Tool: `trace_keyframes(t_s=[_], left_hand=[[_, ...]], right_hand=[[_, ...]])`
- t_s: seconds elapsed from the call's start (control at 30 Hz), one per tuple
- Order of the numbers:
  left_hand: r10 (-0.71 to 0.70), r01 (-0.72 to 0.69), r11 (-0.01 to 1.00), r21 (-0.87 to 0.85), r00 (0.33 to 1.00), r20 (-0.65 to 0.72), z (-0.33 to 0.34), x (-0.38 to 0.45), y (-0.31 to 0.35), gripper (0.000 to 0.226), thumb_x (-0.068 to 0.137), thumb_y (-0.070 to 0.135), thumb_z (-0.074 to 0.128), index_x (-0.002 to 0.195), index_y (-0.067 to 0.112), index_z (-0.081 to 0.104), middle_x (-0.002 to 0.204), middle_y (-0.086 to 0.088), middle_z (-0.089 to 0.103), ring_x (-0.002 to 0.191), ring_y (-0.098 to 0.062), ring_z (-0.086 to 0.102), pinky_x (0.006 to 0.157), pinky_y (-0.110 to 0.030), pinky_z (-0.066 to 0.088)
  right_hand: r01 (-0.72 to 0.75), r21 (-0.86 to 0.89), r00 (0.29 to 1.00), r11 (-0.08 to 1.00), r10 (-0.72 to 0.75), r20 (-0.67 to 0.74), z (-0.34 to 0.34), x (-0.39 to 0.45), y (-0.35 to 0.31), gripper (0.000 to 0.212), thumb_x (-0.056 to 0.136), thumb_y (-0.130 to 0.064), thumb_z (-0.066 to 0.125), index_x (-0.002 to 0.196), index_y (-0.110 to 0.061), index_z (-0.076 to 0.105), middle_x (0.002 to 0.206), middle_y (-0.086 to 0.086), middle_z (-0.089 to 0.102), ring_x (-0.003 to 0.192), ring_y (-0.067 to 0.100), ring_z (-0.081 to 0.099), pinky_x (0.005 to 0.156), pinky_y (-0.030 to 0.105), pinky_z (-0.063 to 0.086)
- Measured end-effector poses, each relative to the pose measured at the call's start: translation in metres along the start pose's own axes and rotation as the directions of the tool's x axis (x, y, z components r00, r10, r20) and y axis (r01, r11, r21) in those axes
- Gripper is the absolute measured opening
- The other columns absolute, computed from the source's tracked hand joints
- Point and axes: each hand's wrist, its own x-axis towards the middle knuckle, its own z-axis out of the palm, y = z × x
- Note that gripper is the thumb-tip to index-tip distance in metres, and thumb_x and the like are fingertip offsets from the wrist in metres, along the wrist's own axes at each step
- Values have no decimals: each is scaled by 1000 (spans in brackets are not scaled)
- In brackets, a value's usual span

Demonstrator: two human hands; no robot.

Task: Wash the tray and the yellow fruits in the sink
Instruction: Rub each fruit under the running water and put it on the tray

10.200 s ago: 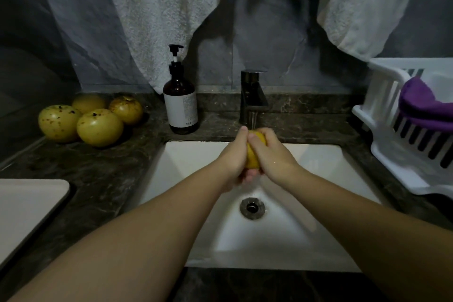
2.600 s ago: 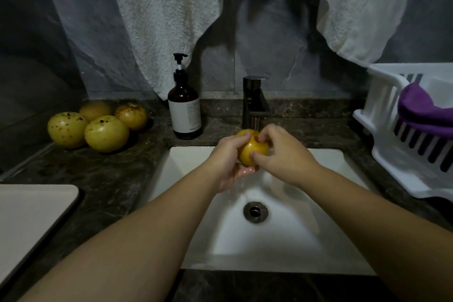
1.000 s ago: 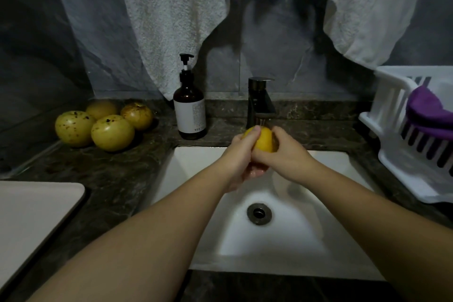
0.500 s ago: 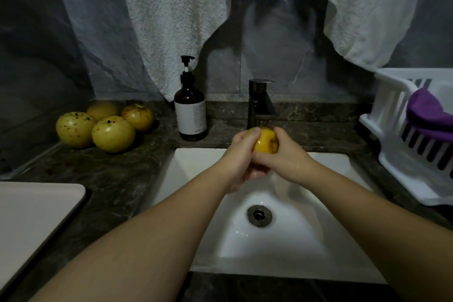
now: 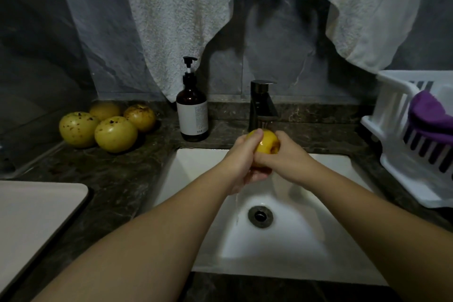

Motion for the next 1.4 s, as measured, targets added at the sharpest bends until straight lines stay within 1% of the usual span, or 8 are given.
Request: trace_keyframes(t_s=[0.13, 0.33, 0.43, 0.57, 0.7, 0.9, 1.2, 1.4], left_hand=[[15, -15, 999, -38, 1000, 9, -2, 2, 3, 50, 99, 63, 54, 141, 36, 49, 129, -10, 69, 109, -26, 73, 79, -40, 63], [27, -26, 999, -36, 1000, 9, -2, 6, -3, 43, 101, 58, 55, 137, 35, 48, 123, -9, 68, 93, -22, 75, 69, -36, 62], [-8, 9, 1000, -25, 999, 33, -4, 7, -4, 51, 97, 66, 56, 139, 38, 45, 128, -12, 66, 103, -29, 75, 77, -40, 64], [0, 1, 999, -34, 999, 36, -6, 11, -6, 58, 91, 56, 72, 138, 33, 45, 124, -9, 66, 99, -23, 73, 69, -33, 61], [5, -5, 992, -126, 1000, 6, -10, 17, -7, 57, 91, 32, 79, 134, 26, 42, 90, -11, 73, 60, -18, 63, 63, -32, 57], [-1, 1, 989, -145, 1000, 4, -13, 19, -7, 62, 84, 16, 86, 130, 29, 46, 114, -15, 67, 64, -17, 70, 54, -24, 56], [51, -51, 999, 16, 998, 23, -11, 21, -9, 65, 74, 25, 92, 124, 26, 50, 107, -9, 71, 66, -14, 72, 64, -27, 58], [101, -98, 962, 254, 995, 2, -15, 16, -8, 52, 79, 40, 87, 118, 35, 53, 104, -3, 72, 70, -13, 71, 65, -31, 56]], right_hand=[[140, -263, 987, 955, -155, -35, -4, 1, -3, 96, 60, -57, 86, 139, -44, 34, 118, -16, 50, 102, 7, 55, 74, 25, 46], [75, -170, 996, 983, -83, -37, -2, -3, -6, 61, 60, -67, 75, 109, -49, 44, 101, -20, 55, 85, 1, 60, 60, 20, 43], [183, -359, 979, 915, -204, -21, -4, -4, -3, 82, 69, -50, 84, 133, -52, 34, 117, -16, 37, 102, 11, 53, 70, 23, 42], [124, -304, 991, 945, -133, -10, -5, -3, -5, 98, 69, -44, 86, 149, -38, 29, 134, -9, 38, 114, 15, 51, 81, 28, 48], [43, -22, 998, 999, -42, 44, -22, -2, -17, 103, 71, -43, 70, 160, -32, 20, 155, 4, 39, 132, 22, 48, 108, 42, 44], [97, -111, 977, 989, -115, -179, -43, -1, -45, 83, 83, -34, 58, 159, -36, 22, 164, -3, 22, 143, 20, 35, 104, 32, 34], [225, -334, 971, 915, -241, -7, -55, 11, -81, 64, 88, -32, 49, 149, -46, 36, 169, -17, 5, 154, 21, 16, 120, 48, 29], [221, -320, 973, 921, -231, 6, -58, 17, -87, 64, 91, -26, 49, 153, -39, 36, 165, -8, 22, 149, 23, 28, 119, 44, 31]])
